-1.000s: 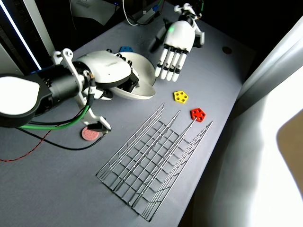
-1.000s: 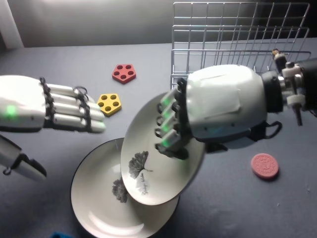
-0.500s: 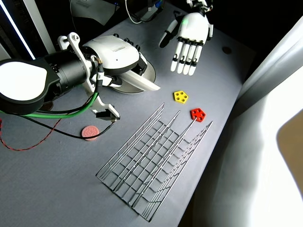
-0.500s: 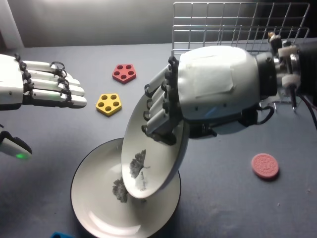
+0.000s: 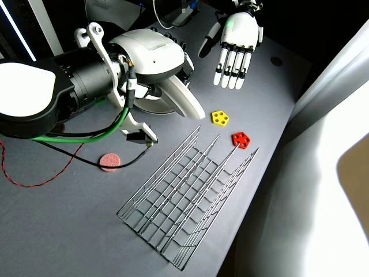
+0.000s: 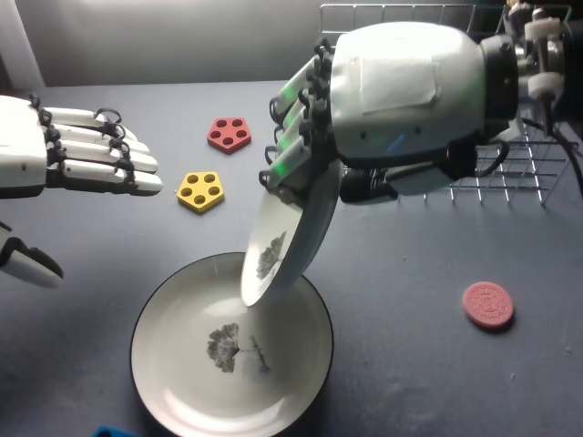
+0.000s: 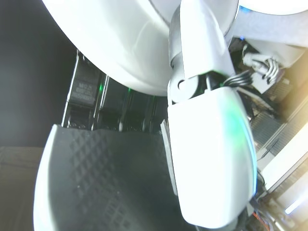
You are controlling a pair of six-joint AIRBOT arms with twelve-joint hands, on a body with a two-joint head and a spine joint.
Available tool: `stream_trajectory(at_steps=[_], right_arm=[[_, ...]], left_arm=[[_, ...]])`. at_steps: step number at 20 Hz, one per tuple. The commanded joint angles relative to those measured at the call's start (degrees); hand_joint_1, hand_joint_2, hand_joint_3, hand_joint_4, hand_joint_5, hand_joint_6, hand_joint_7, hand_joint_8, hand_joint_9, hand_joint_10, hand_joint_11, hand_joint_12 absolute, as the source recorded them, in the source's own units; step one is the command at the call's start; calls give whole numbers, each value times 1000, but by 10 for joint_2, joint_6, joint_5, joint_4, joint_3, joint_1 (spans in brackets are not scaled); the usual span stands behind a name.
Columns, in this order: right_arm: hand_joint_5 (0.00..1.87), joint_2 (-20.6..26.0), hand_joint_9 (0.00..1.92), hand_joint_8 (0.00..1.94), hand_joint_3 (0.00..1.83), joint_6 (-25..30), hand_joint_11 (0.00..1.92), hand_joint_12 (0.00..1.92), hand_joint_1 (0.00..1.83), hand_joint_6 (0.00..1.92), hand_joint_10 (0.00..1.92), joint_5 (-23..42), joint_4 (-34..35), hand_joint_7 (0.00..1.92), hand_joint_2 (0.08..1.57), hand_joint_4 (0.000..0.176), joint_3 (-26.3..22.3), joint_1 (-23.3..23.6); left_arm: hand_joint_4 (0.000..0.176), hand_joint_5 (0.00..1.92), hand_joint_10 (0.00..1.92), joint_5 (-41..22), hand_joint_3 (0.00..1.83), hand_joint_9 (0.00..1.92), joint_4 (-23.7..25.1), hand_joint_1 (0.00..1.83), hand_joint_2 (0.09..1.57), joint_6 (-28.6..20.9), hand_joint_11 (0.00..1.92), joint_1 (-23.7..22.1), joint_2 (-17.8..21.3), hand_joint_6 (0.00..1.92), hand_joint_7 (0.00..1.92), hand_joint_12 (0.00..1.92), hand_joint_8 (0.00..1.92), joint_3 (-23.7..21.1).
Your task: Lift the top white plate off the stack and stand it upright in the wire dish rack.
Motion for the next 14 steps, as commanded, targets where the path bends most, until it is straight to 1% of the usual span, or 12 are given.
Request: stream_trajectory(at_steps=[1,2,3,4,5,6,7,8,11,14], right_arm=[[767,6,947,804,1,0,714,1623,1482,1260,955,40,52,924,1142,0,1,13],[763,6,939,817,0,1,702,1634,1482,1264,969,40,52,920,1145,0,2,15],[767,6,936,824,0,2,704,1631,1482,1263,973,40,52,914,1146,0,2,17],[784,6,921,824,0,2,703,1630,1481,1253,985,40,54,910,1146,0,2,20],[780,6,920,826,0,2,707,1629,1481,1259,984,40,55,909,1146,0,2,23],[767,6,930,841,0,2,720,1622,1481,1261,978,40,60,898,1147,0,3,26],[764,6,937,849,0,3,723,1619,1482,1261,973,40,63,895,1146,0,5,29],[755,6,917,881,0,5,715,1631,1480,1280,996,40,63,875,1153,0,7,32],[746,5,890,915,1,9,726,1631,1479,1294,1033,40,62,847,1159,0,15,40],[756,1,899,893,0,16,729,1625,1480,1283,1017,39,62,862,1156,0,26,48]], left_arm=[[0,119,6,-23,1,149,-53,367,1042,-2,0,-14,0,1,131,542,3,0],[0,93,2,-16,2,131,-61,360,1049,-2,0,-14,0,1,118,497,2,0],[0,90,3,-13,2,132,-64,357,1051,-3,0,-15,-1,2,121,485,5,0],[0,110,6,-4,0,148,-66,377,1047,-3,0,-19,-3,6,131,522,5,0],[0,85,1,-1,2,125,-67,356,1052,-2,0,-24,-5,1,98,481,1,0],[0,104,3,6,0,133,-69,383,1046,-2,0,-30,-9,5,108,529,3,-1],[0,100,1,12,1,120,-72,374,1052,-2,0,-34,-12,1,97,506,2,-2],[0,87,2,20,1,122,-73,327,1054,-2,0,-38,-12,0,90,519,0,-6],[0,110,5,32,0,144,-76,347,1046,-2,0,-47,-12,6,121,554,7,-21],[0,79,0,34,2,132,-74,327,1056,-2,0,-65,-11,0,105,523,1,-21]])
